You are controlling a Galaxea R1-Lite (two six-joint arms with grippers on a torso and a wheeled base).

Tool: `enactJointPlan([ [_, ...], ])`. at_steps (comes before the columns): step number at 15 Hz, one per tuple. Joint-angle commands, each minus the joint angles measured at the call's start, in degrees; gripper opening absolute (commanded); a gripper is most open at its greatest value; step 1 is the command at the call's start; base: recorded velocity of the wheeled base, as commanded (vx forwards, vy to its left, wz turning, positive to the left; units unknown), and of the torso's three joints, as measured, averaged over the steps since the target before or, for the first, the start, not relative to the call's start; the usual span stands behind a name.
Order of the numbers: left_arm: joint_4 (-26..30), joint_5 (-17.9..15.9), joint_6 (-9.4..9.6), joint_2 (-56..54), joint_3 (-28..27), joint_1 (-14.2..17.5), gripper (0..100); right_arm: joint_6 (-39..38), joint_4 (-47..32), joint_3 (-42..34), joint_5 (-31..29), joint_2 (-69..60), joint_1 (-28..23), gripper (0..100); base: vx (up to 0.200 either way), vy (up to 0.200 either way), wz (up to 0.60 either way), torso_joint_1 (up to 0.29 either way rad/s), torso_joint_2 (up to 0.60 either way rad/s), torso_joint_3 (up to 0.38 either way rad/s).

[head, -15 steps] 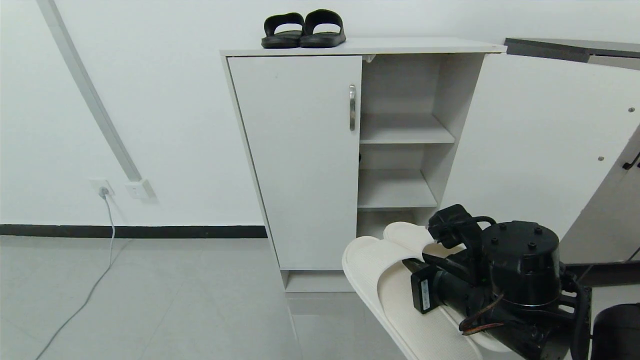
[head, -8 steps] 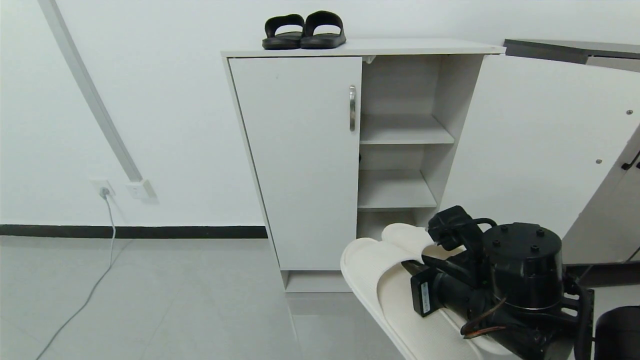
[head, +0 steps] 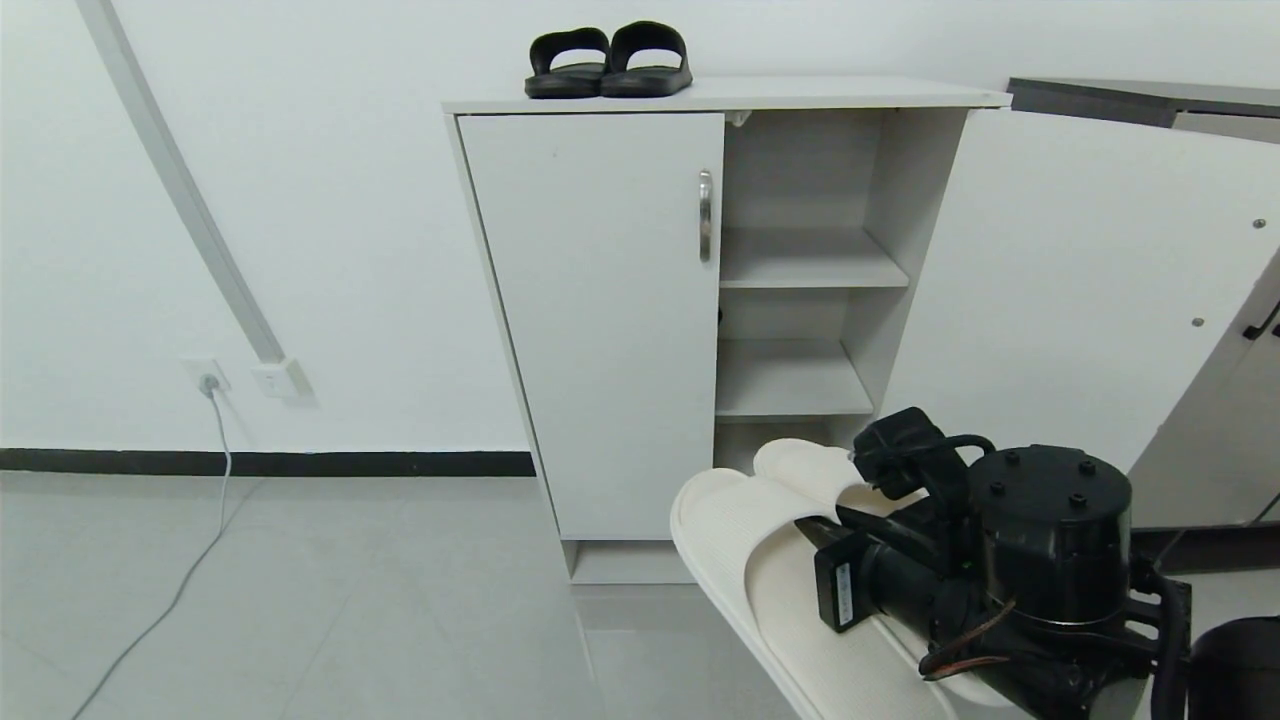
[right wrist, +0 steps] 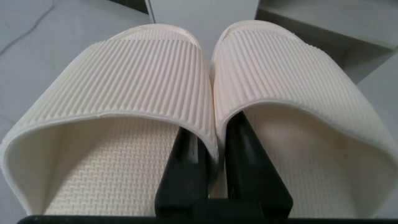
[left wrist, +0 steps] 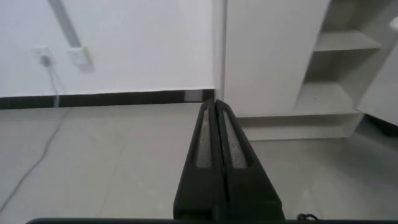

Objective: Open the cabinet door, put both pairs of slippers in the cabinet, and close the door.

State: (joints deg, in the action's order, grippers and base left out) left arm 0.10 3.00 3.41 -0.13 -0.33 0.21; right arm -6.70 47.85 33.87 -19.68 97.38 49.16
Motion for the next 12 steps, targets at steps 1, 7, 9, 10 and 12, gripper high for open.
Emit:
enactJointPlan([
  [1,0.17,-0.01,0.1,0.13,0.24,-0.03,0,0.03,0.32,-0.12,-0.1,0.27,0.14,0,0.0,0.0,0.0,0.0,0.0,0.0],
  [7,0.17,-5.28,-0.25,0.13,0.24,-0.03,0,-2.61,0.05,10.78,-15.13,10.38,-0.21,0,0.0,0.0,0.0,0.0,0.0,0.0],
  [9,0.17,-5.28,-0.43,0.13,0.24,-0.03,0,-3.05,0.23,16.41,-25.15,15.74,-0.3,0,0.0,0.0,0.0,0.0,0.0,0.0],
  [10,0.17,-5.28,-0.43,0.13,0.24,-0.03,0,-3.05,0.32,18.52,-28.14,17.41,-0.39,0,0.0,0.0,0.0,0.0,0.0,0.0],
  [12,0.17,-5.28,-0.43,0.13,0.24,-0.03,0,-3.05,0.32,19.66,-29.1,17.93,-0.39,0,0.0,-0.2,0.0,0.002,0.0,0.0],
])
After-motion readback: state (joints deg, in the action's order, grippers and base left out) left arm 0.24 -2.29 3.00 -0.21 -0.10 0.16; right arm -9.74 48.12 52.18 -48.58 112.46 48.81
